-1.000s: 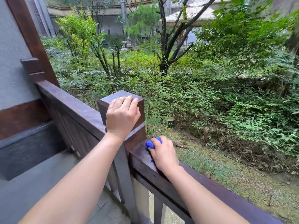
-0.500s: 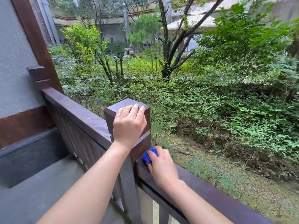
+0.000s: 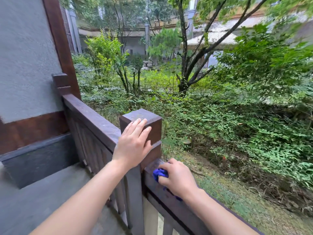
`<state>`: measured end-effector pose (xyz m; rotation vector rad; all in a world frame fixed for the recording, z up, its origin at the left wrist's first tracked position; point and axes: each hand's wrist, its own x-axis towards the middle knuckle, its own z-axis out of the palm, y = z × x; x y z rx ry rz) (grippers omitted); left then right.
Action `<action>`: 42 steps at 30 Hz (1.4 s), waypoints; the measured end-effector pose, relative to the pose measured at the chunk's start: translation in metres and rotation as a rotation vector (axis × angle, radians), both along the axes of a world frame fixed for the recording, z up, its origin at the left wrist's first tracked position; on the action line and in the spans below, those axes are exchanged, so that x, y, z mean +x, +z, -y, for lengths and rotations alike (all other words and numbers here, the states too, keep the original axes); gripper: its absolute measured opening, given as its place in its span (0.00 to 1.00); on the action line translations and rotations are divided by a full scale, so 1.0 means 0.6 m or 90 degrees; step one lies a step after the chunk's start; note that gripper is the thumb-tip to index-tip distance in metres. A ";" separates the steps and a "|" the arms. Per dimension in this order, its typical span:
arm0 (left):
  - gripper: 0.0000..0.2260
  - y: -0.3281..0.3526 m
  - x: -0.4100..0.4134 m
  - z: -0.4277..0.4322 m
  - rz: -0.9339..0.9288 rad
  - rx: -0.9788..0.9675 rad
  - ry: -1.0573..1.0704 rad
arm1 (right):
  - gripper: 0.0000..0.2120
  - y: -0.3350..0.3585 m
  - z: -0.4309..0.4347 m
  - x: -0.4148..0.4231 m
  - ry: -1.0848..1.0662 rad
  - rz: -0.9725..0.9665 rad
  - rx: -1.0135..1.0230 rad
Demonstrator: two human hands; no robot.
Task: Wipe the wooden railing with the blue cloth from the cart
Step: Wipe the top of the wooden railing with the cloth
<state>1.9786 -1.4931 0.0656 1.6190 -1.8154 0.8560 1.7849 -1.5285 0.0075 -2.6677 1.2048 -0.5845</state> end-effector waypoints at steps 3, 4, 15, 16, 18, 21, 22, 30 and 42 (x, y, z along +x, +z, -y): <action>0.19 -0.007 -0.004 -0.047 -0.033 0.025 0.030 | 0.17 0.026 0.015 -0.014 0.018 0.026 0.006; 0.19 -0.006 -0.009 -0.059 -0.046 0.031 0.047 | 0.17 0.033 0.019 -0.019 0.026 0.022 0.002; 0.23 0.026 -0.102 -0.124 -0.115 0.111 0.194 | 0.16 0.077 0.010 -0.075 0.081 0.042 -0.042; 0.23 0.024 -0.114 -0.128 -0.117 0.121 0.194 | 0.16 0.079 0.006 -0.082 0.085 0.040 -0.047; 0.23 0.022 -0.137 -0.135 -0.119 0.132 0.187 | 0.16 0.083 0.000 -0.098 0.087 0.040 -0.053; 0.23 0.023 -0.167 -0.140 -0.123 0.132 0.163 | 0.16 0.089 -0.009 -0.126 0.065 0.053 -0.060; 0.23 0.023 -0.175 -0.141 -0.129 0.131 0.155 | 0.16 0.090 -0.012 -0.135 0.054 0.054 -0.062; 0.24 0.019 -0.205 -0.117 -0.116 0.165 0.055 | 0.16 0.100 -0.057 -0.184 -0.073 0.043 -0.096; 0.25 0.005 -0.260 -0.097 -0.094 0.235 -0.104 | 0.15 0.108 -0.167 -0.283 -0.275 0.013 -0.060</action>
